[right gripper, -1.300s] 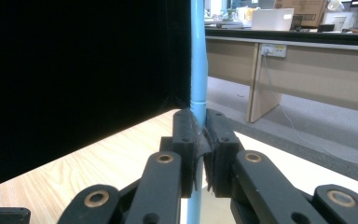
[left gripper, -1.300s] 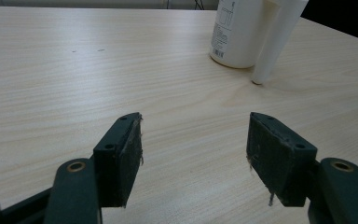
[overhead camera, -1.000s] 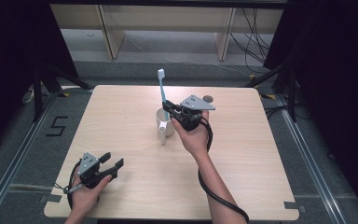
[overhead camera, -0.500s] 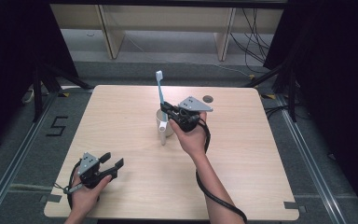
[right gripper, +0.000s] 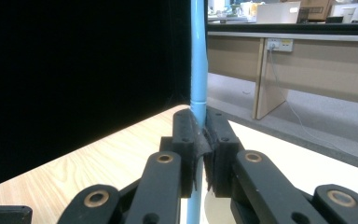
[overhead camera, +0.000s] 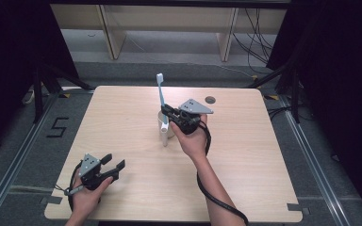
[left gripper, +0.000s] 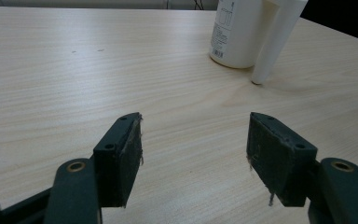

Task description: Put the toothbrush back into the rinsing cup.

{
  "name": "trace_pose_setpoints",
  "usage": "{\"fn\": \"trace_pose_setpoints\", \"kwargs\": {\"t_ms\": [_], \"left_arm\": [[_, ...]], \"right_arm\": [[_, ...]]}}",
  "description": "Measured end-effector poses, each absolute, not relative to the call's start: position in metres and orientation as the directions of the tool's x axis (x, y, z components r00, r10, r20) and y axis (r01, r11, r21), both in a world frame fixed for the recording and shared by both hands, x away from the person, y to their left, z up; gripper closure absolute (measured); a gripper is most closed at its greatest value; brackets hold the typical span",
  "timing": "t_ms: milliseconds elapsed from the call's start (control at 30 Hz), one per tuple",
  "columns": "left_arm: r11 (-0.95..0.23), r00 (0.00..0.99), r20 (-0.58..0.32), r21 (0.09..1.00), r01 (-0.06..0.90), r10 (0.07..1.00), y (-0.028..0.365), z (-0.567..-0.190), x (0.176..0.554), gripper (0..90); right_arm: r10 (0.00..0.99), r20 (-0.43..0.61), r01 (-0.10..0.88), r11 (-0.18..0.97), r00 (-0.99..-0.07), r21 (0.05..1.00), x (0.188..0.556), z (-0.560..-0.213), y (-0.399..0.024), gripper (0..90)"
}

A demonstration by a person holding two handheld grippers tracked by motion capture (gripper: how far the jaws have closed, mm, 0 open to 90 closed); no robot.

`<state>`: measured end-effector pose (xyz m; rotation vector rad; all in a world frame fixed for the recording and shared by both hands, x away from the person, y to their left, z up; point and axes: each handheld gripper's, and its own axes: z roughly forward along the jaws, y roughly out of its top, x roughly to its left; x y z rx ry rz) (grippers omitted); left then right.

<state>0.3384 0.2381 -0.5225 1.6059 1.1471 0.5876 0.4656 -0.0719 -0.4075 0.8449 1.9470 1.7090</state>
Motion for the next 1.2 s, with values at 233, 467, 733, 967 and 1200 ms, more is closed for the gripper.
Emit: {"fn": "trace_pose_setpoints", "kwargs": {"t_ms": [233,467,733,967,1200], "left_arm": [[-0.011,0.425,-0.167,0.923,0.386,0.89,0.238,-0.523,0.339,35.2],[-0.012,0.425,-0.166,0.923,0.386,0.89,0.238,-0.523,0.339,35.2],[-0.013,0.426,-0.166,0.923,0.386,0.89,0.238,-0.523,0.339,35.2],[-0.012,0.426,-0.166,0.923,0.386,0.889,0.238,-0.523,0.339,35.2],[-0.015,0.426,-0.164,0.922,0.387,0.89,0.238,-0.523,0.339,35.2]], "right_arm": [[0.668,0.072,0.158,0.07,-0.741,0.985,0.467,-0.411,-0.07,84.3],[0.667,0.092,0.184,0.068,-0.739,0.981,0.465,-0.413,-0.069,84.3],[0.662,0.102,0.191,0.064,-0.743,0.979,0.465,-0.419,-0.067,84.3],[0.66,0.077,0.169,0.076,-0.747,0.983,0.467,-0.421,-0.067,84.3],[0.662,0.095,0.192,0.074,-0.743,0.979,0.465,-0.424,-0.067,84.3]]}}
